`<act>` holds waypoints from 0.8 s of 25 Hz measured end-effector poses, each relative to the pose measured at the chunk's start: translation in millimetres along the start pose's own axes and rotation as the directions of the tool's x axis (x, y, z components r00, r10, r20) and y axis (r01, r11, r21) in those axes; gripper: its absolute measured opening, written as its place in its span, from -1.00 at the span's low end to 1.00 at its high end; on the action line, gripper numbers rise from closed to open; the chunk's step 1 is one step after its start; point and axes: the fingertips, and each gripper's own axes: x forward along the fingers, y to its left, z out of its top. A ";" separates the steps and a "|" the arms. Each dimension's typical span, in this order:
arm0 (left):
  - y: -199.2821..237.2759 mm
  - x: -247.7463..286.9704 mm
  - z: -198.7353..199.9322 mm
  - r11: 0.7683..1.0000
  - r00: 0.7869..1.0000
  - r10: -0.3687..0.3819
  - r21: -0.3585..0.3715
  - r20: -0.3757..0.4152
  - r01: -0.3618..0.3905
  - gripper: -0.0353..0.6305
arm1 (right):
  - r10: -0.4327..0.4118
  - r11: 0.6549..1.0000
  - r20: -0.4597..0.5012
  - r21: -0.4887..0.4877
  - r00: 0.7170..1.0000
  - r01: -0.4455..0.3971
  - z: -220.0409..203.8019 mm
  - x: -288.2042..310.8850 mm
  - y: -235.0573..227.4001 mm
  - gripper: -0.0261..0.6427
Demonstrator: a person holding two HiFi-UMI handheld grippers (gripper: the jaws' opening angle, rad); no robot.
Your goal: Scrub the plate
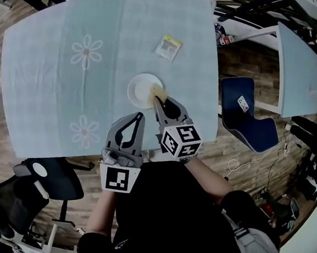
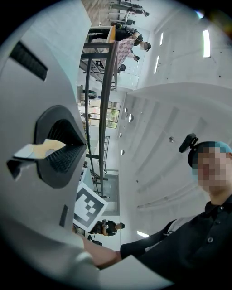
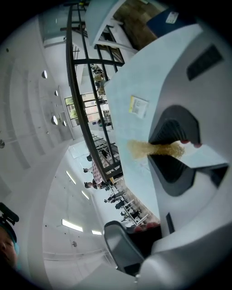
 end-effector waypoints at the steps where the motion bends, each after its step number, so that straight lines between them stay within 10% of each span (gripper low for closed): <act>1: 5.8 3.6 -1.2 1.000 1.000 0.003 0.002 0.006 -0.003 -0.85 | -0.009 1.000 0.001 -0.007 1.000 0.009 -0.5 9.0 -4.0 -0.74; 20: 60.3 19.7 -40.7 0.997 0.998 0.044 -0.061 -0.041 -0.047 -0.85 | -0.083 0.991 -0.151 0.087 0.985 0.097 -43.0 112.3 -47.0 -0.74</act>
